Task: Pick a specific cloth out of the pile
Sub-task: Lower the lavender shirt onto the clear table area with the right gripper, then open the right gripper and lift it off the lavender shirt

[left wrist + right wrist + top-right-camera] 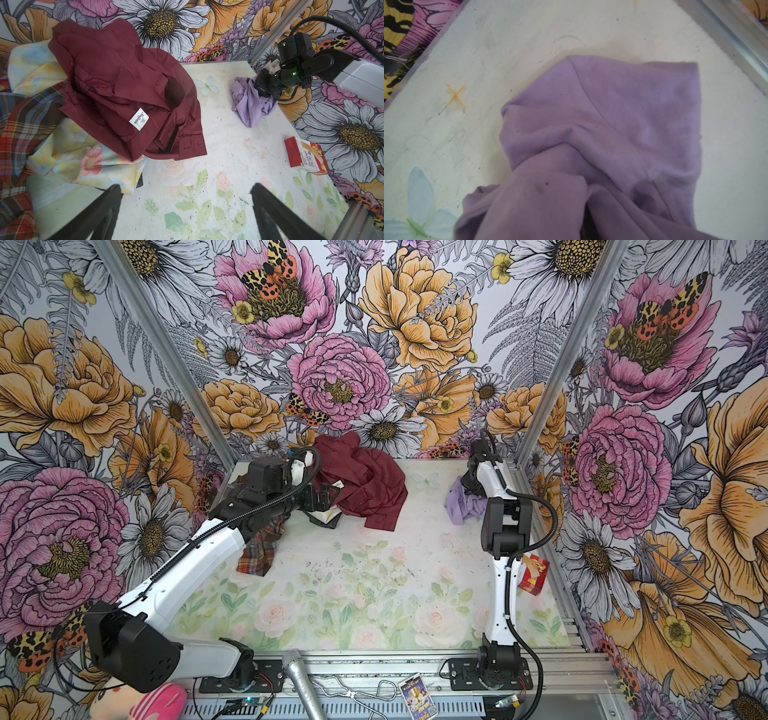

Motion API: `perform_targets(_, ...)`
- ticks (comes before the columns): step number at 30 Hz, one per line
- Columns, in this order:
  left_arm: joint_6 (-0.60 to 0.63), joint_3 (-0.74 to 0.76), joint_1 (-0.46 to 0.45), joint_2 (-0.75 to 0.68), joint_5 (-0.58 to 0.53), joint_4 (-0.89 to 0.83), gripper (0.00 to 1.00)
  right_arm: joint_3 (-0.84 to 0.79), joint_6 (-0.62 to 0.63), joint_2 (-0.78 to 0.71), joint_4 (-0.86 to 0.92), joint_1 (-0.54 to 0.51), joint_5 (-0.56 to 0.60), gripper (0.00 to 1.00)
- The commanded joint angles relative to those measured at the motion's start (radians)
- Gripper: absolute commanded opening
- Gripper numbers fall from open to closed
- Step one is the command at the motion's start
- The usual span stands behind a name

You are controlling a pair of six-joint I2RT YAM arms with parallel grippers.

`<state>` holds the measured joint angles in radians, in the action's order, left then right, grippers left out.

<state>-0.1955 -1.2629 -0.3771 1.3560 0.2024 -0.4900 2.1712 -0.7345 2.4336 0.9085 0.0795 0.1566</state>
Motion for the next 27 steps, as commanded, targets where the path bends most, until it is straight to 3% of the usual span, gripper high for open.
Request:
perform_targets(1, -0.012, 0.008, 0.016, -0.018, 0.013, 0.025, 0.99, 0.051, 0.007, 0.015, 0.023, -0.003, -0.006, 0.13)
perform_targets(13, -0.018, 0.012, 0.071, -0.046, 0.031, 0.036, 0.99, 0.079, 0.037, -0.117, 0.031, -0.002, -0.026, 0.33)
perform_targets(23, -0.014, 0.021, 0.057, -0.052, 0.002, 0.039, 0.99, 0.079, 0.042, -0.211, 0.03, -0.005, -0.043, 0.69)
perform_targets(27, -0.007, 0.029, 0.052, -0.056, -0.035, 0.044, 0.99, 0.071, 0.054, -0.278, 0.029, -0.026, 0.007, 0.76)
